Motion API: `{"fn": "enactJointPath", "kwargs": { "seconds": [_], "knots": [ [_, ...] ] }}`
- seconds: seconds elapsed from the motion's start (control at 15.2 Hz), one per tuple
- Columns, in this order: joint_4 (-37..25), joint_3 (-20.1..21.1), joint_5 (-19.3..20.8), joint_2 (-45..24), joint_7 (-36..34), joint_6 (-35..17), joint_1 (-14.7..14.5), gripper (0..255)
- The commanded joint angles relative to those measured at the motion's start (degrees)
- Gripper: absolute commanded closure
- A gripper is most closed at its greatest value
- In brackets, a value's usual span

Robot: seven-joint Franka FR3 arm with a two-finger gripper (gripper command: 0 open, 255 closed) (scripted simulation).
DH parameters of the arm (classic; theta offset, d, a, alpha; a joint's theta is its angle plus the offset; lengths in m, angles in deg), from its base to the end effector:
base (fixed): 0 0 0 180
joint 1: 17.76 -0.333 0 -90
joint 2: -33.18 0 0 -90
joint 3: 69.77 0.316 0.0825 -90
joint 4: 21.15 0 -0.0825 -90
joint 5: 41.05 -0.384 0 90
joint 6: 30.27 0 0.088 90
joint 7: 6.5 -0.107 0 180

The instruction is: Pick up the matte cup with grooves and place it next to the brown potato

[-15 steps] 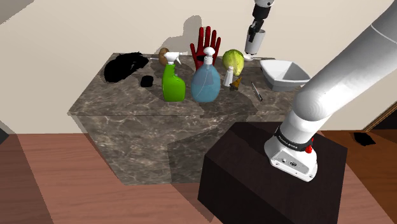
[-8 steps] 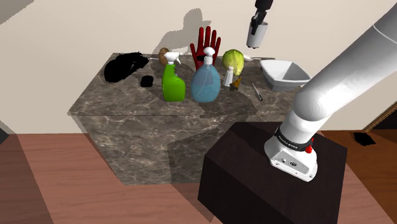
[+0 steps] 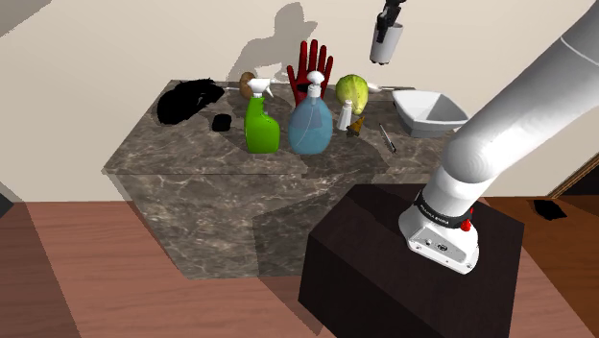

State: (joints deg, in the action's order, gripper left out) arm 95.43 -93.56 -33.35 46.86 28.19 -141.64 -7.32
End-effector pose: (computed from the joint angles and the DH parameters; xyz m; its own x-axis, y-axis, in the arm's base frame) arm 0.4043 -0.3048 0.5502 0.9946 0.0575 0.0860 0.0486 -0.9936 0.1019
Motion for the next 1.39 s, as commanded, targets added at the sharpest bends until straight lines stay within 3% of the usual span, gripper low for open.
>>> {"fn": "enactJointPath", "kwargs": {
  "seconds": [0.0,0.73,1.06,1.32],
  "knots": [
    [-2.8,0.6,-1.2,-3.1,-1.0,0.0,-1.0,255],
    [-21.5,4.4,-7.5,-21.8,-7.1,1.5,-4.9,255],
    [-34.3,5.9,-10.1,-32.0,-9.4,4.6,-5.5,255],
    [-48.0,7.1,-12.0,-41.7,-11.4,8.9,-5.3,255]
  ]
}}
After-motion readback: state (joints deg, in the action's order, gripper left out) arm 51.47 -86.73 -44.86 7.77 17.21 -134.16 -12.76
